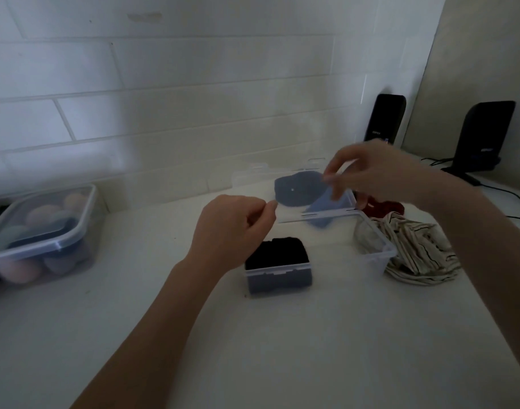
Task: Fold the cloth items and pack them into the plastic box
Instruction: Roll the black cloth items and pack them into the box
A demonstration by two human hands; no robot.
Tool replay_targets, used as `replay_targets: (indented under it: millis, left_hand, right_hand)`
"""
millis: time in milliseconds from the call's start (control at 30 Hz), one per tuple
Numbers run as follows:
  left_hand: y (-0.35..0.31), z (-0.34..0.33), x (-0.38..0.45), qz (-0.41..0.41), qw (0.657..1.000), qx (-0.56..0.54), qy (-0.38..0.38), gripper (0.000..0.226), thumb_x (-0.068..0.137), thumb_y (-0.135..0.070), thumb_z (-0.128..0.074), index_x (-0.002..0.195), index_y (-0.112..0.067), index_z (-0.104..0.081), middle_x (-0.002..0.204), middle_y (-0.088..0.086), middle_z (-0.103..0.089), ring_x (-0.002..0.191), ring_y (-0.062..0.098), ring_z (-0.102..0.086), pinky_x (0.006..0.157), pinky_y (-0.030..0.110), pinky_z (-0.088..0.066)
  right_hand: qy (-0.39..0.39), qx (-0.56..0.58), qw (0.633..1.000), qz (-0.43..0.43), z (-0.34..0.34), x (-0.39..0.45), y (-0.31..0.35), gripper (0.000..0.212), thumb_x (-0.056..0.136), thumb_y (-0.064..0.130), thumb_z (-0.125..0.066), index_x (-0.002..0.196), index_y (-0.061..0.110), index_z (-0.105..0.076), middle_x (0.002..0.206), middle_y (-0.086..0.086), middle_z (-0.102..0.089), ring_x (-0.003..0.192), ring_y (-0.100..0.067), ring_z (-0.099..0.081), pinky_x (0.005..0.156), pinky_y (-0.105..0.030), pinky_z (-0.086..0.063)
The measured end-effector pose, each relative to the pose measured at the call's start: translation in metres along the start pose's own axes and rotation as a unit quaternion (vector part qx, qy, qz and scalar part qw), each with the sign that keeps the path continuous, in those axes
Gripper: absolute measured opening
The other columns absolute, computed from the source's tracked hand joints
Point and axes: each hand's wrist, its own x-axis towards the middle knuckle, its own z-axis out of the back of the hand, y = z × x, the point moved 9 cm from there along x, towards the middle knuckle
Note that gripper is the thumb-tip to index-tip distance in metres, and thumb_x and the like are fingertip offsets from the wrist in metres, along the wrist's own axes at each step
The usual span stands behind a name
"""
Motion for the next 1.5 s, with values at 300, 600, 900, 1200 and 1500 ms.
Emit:
replay_targets:
  millis: [300, 600, 900, 1200, 1500]
  left_hand:
    - [0.004, 0.009, -0.001, 0.009, 0.998, 0.015, -0.055, 0.058, 0.089, -0.044, -0.037, 0.056, -0.004, -0.065, 0.047, 0.008, -0.062, 0.042, 0.023, -0.056, 0.05, 0.04, -0.048]
    - [0.019, 0.016, -0.002, 0.044, 0.995, 0.002, -0.092, 0.059, 0.088, -0.045, -0.037, 0.056, -0.004, -0.064, 0.046, 0.009, -0.061, 0.043, 0.025, -0.057, 0.049, 0.04, -0.048]
    - [0.019, 0.01, 0.0, 0.029, 0.997, 0.013, -0.075, 0.06, 0.089, -0.045, -0.038, 0.057, -0.002, -0.064, 0.046, 0.01, -0.06, 0.044, 0.026, -0.057, 0.051, 0.042, -0.048]
    - [0.018, 0.01, -0.001, 0.026, 0.997, 0.004, -0.072, 0.059, 0.089, -0.044, -0.039, 0.056, -0.002, -0.063, 0.046, 0.009, -0.06, 0.044, 0.025, -0.057, 0.051, 0.041, -0.048]
    - [0.019, 0.005, 0.0, 0.034, 0.998, 0.005, -0.048, 0.062, 0.087, -0.05, -0.034, 0.061, -0.004, -0.065, 0.05, 0.009, -0.063, 0.048, 0.025, -0.06, 0.055, 0.042, -0.051]
  right_hand:
    - [-0.203, 0.075, 0.975, -0.043, 0.032, 0.028, -0.093, 0.021, 0.093, 0.007, -0.048, 0.109, 0.013, -0.06, 0.111, -0.006, -0.065, 0.082, -0.009, -0.055, 0.066, -0.019, -0.043]
    - [-0.019, -0.013, 0.996, 0.086, -0.011, 0.077, -0.069, 0.028, 0.088, 0.0, -0.056, 0.113, 0.01, -0.062, 0.109, -0.004, -0.063, 0.094, -0.009, -0.058, 0.089, -0.014, -0.045]
    - [0.011, -0.095, 0.994, 0.052, -0.036, 0.081, -0.088, 0.034, 0.084, 0.019, -0.067, 0.117, 0.022, -0.058, 0.111, 0.011, -0.054, 0.1, -0.008, -0.052, 0.092, -0.029, -0.038]
    - [-0.055, -0.139, 0.988, 0.044, -0.024, 0.09, -0.089, 0.024, 0.08, 0.027, -0.071, 0.096, 0.01, -0.064, 0.1, -0.01, -0.064, 0.093, -0.026, -0.058, 0.071, -0.025, -0.038]
    - [-0.284, 0.038, 0.958, -0.002, 0.039, 0.042, -0.086, 0.02, 0.082, 0.024, -0.067, 0.087, 0.012, -0.052, 0.064, 0.0, -0.053, 0.055, -0.009, -0.046, 0.049, -0.019, -0.037]
